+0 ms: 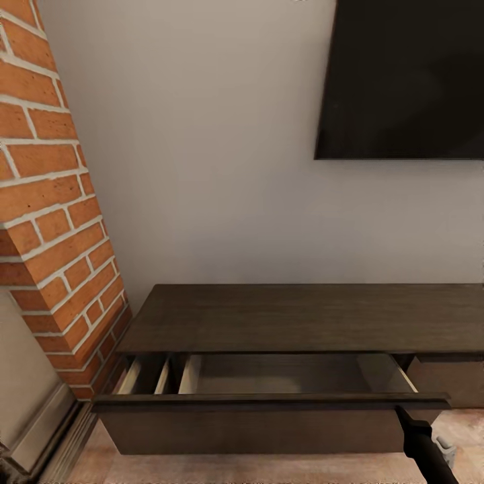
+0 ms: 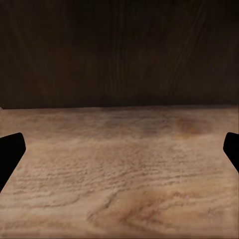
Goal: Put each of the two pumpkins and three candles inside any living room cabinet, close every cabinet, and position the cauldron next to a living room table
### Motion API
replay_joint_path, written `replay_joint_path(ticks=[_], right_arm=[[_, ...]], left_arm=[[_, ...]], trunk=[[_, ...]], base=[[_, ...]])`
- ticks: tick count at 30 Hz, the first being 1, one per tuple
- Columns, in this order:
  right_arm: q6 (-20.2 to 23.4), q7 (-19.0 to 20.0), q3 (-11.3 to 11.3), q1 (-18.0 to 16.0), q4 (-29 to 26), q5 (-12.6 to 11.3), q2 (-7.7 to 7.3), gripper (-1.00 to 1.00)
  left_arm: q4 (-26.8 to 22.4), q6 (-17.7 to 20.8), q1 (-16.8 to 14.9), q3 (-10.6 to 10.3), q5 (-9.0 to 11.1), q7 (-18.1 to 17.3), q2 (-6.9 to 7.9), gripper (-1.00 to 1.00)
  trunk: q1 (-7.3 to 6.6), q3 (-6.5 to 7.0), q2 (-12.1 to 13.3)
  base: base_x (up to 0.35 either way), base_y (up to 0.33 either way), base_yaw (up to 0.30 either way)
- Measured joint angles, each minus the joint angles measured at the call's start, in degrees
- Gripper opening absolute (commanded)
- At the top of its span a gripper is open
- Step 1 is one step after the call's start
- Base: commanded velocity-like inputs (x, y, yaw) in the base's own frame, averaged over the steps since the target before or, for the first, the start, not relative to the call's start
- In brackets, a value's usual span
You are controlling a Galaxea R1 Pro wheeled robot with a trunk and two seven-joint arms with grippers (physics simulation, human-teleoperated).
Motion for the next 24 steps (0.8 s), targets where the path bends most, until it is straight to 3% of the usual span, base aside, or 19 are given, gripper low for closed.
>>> replay_joint_path(ticks=[24], right_arm=[[0.0,-0.03,-0.15,0.0,-0.01,-0.08,0.04,-1.0]], left_arm=[[0.08,0.0,0.0,0.0,0.0,0.02,-0.01,1.0]], trunk=[[0.0,0.0,0.0]], base=[[-0.101,0.0,0.0]])
